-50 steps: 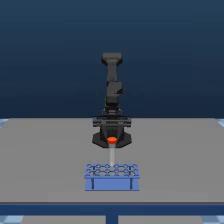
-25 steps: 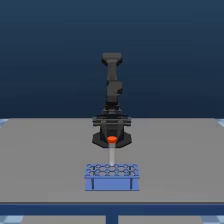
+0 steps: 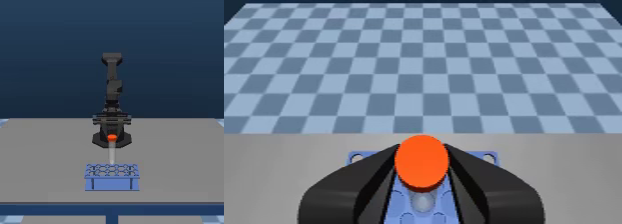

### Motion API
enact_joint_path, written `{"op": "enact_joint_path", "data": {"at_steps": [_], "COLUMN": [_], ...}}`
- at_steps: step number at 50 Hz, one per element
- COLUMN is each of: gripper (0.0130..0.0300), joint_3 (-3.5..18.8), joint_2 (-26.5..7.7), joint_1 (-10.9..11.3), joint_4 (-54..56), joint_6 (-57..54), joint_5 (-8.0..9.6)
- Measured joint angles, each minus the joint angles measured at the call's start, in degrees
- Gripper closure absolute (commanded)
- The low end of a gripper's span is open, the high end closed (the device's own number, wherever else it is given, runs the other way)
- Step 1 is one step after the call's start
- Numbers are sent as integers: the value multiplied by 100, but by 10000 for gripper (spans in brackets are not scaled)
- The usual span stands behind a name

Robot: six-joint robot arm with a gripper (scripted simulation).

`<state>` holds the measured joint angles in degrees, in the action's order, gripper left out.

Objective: Pick up the centrifuge tube on the rack

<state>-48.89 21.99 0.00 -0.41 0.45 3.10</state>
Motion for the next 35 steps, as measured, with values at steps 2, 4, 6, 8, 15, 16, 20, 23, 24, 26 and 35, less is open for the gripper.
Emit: {"op": "enact_joint_path", "data": {"at_steps": [2,4,6,8,15,16,20,23,24,26,35], "gripper": [300,300,300,300,300,300,300,300,300,300,300], "joint_3": [12,24,38,55,138,154,226,281,298,329,414], "joint_2": [9,20,31,44,106,117,166,200,211,229,275], "joint_1": [0,0,0,0,0,0,0,0,0,0,0], "joint_4": [-8,-11,-10,-5,10,11,16,19,20,21,24], "joint_6": [4,4,2,-2,-12,-14,-19,-22,-22,-24,-28], "joint_5": [19,39,62,86,208,233,328,404,429,475,632]}}
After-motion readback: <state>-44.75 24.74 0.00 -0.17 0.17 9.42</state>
